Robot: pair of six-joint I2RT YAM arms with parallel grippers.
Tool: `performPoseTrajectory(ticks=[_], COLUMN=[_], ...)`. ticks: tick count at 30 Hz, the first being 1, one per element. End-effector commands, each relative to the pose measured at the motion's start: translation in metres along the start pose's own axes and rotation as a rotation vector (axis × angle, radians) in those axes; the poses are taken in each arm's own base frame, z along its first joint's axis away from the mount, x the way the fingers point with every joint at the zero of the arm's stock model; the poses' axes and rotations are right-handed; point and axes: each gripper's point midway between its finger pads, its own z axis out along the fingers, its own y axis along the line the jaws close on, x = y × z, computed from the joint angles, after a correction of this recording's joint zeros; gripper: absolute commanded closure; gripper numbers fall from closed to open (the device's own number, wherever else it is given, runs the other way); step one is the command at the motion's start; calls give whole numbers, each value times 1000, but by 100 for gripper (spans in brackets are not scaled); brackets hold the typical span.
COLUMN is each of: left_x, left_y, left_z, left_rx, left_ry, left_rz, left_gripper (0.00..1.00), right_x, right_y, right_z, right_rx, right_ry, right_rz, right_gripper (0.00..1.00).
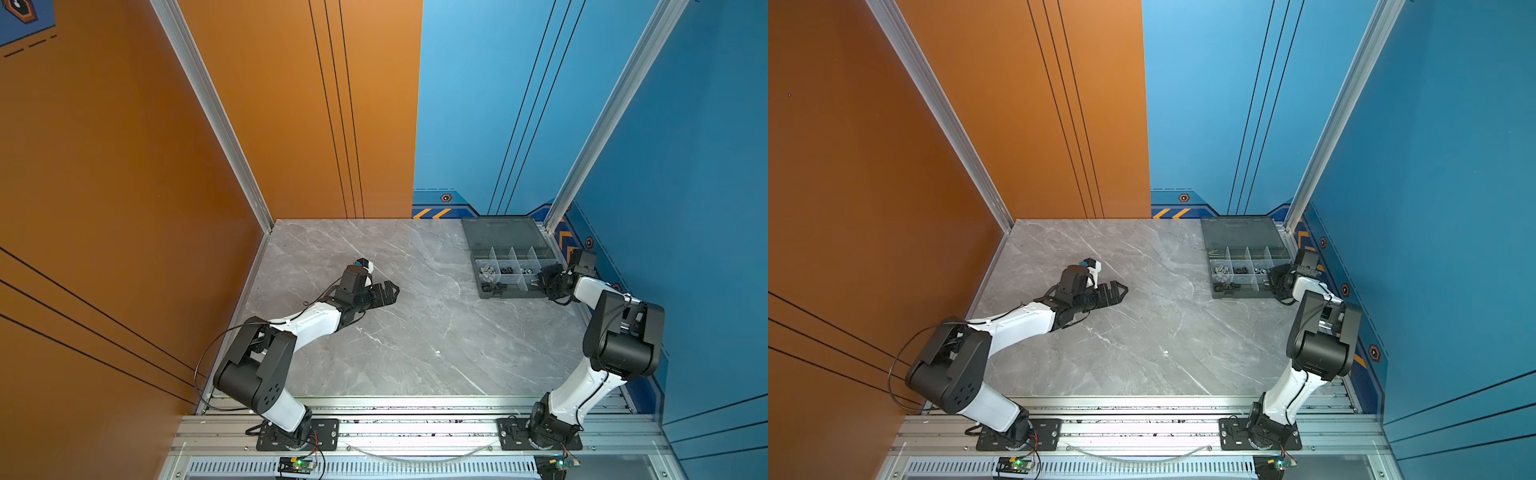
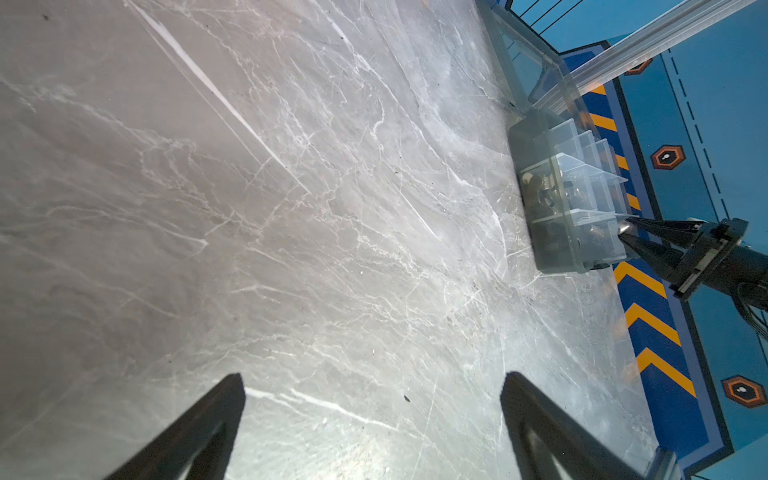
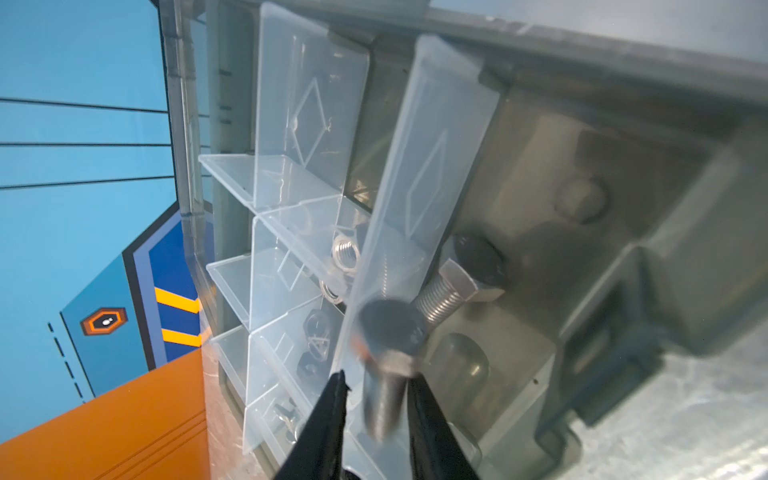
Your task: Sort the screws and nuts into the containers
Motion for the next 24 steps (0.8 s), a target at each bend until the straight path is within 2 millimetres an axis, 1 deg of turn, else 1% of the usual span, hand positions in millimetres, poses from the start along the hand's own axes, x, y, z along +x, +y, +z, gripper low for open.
performPoseTrajectory(ticks=[1,3,6,11,14,16,24], left_x=[0,-2,-3,-9,-16,-23,-44], left_y=[4,4,3,2,4,3,-3], left_z=[-7,-9,-13,-22,-28,-34,-61], left_rx=[-24,-26,-32,-54,-77,-89,-195], left_ry=[-8,-14,-17,-32,-56,-81,-161], left_rz=[-2,-1,4,24,57,98,325], left_gripper=[2,2,2,2,2,2,2], right_x=[-1,0,-1,-1,0,6,30], right_y=[2,3,4,6,17,29,50], right_z=[1,-1,-6,-24,-39,-48,-78], right_rx=[-20,-24,-29,-18,-28,-69,-127], right_ry=[1,6,4,2,10,29,36], right_rz=[-15,-18,-22,-86,-199,-308,-575], right_gripper=[70,69,65,61,58,57,53])
